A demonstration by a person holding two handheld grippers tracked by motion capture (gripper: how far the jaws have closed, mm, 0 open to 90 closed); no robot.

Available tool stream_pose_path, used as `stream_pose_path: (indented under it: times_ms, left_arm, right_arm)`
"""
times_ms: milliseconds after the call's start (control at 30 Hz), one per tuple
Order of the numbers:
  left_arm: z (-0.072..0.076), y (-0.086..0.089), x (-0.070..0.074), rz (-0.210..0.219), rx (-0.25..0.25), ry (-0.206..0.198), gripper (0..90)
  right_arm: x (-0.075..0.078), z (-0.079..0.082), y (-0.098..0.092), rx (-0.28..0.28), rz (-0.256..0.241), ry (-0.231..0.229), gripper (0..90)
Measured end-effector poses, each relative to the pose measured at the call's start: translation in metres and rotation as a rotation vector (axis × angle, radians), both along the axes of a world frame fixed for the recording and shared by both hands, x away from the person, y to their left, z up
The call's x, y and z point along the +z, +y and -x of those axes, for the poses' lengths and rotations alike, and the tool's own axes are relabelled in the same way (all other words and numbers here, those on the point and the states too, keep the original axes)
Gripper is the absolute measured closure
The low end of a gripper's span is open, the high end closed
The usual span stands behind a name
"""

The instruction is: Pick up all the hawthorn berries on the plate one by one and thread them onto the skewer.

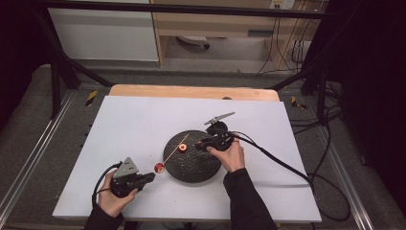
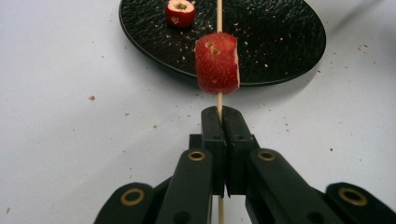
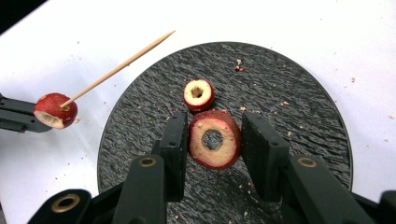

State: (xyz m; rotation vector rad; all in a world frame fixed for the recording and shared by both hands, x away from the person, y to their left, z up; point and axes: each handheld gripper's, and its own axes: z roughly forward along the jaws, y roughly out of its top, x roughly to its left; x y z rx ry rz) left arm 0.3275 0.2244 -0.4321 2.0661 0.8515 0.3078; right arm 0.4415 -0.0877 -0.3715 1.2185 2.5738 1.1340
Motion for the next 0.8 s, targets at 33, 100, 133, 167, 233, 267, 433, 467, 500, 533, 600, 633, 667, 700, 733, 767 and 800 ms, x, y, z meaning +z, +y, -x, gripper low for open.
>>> stream_pose_path:
  times_ms: [33, 100, 133, 167, 233, 267, 433, 467, 500, 533, 600, 633, 667, 700, 733, 767, 800]
  left_arm:
    - [0.0, 0.0, 0.0, -0.001, -0.001, 0.0, 88.6]
    - [0.0, 0.0, 0.0, 0.001, 0.001, 0.0, 88.6]
    - [0.0, 0.0, 0.0, 0.002, 0.002, 0.0, 88.6]
    - [0.0, 0.0, 0.0, 0.002, 0.003, -0.001, 88.6]
    - [0.001, -0.001, 0.0, 0.004, 0.006, 0.0, 88.6]
    - [0.001, -0.001, 0.0, 0.003, 0.008, 0.0, 88.6]
    - [0.001, -0.002, -0.001, 0.005, 0.014, -0.001, 88.6]
    - [0.001, -0.002, -0.001, 0.006, 0.015, -0.002, 88.6]
    - [0.001, -0.002, -0.001, 0.005, 0.017, -0.002, 88.6]
    - [0.001, -0.002, -0.001, 0.006, 0.02, -0.004, 88.6]
    - [0.001, -0.003, -0.001, 0.008, 0.023, -0.003, 88.6]
    - [0.001, -0.003, -0.001, 0.009, 0.024, -0.005, 88.5]
    - [0.001, -0.003, -0.001, 0.011, 0.026, -0.005, 88.6]
    - [0.002, -0.004, -0.001, 0.011, 0.026, -0.006, 88.6]
    - [0.002, -0.004, -0.001, 0.012, 0.026, -0.007, 88.6]
    - [0.002, -0.005, -0.001, 0.012, 0.025, -0.007, 88.5]
    - [0.002, -0.005, -0.001, 0.013, 0.027, -0.008, 88.6]
  right_arm:
    - [0.0, 0.001, -0.002, -0.002, -0.011, -0.006, 63.0]
    - [-0.001, 0.004, -0.006, -0.009, -0.043, -0.015, 63.1]
    - [-0.002, 0.005, -0.008, -0.019, -0.057, -0.023, 63.0]
    - [-0.002, 0.007, -0.01, -0.025, -0.073, -0.029, 63.0]
    - [-0.004, 0.01, -0.014, -0.045, -0.118, -0.043, 63.0]
    - [-0.006, 0.012, -0.016, -0.057, -0.142, -0.047, 63.1]
    - [-0.017, 0.021, -0.025, -0.115, -0.242, -0.078, 63.1]
    - [-0.019, 0.023, -0.027, -0.125, -0.264, -0.085, 63.1]
    - [-0.021, 0.025, -0.029, -0.136, -0.289, -0.094, 63.1]
    - [-0.023, 0.026, -0.03, -0.144, -0.308, -0.096, 63.1]
    - [-0.027, 0.029, -0.033, -0.163, -0.347, -0.112, 63.0]
    - [-0.029, 0.03, -0.034, -0.172, -0.37, -0.116, 63.1]
    - [-0.031, 0.032, -0.035, -0.184, -0.392, -0.121, 63.1]
    - [-0.033, 0.033, -0.035, -0.19, -0.407, -0.132, 63.1]
    - [-0.034, 0.034, -0.036, -0.199, -0.421, -0.139, 63.1]
    - [-0.035, 0.035, -0.036, -0.209, -0.44, -0.144, 63.1]
    - [-0.036, 0.036, -0.036, -0.216, -0.453, -0.152, 63.1]
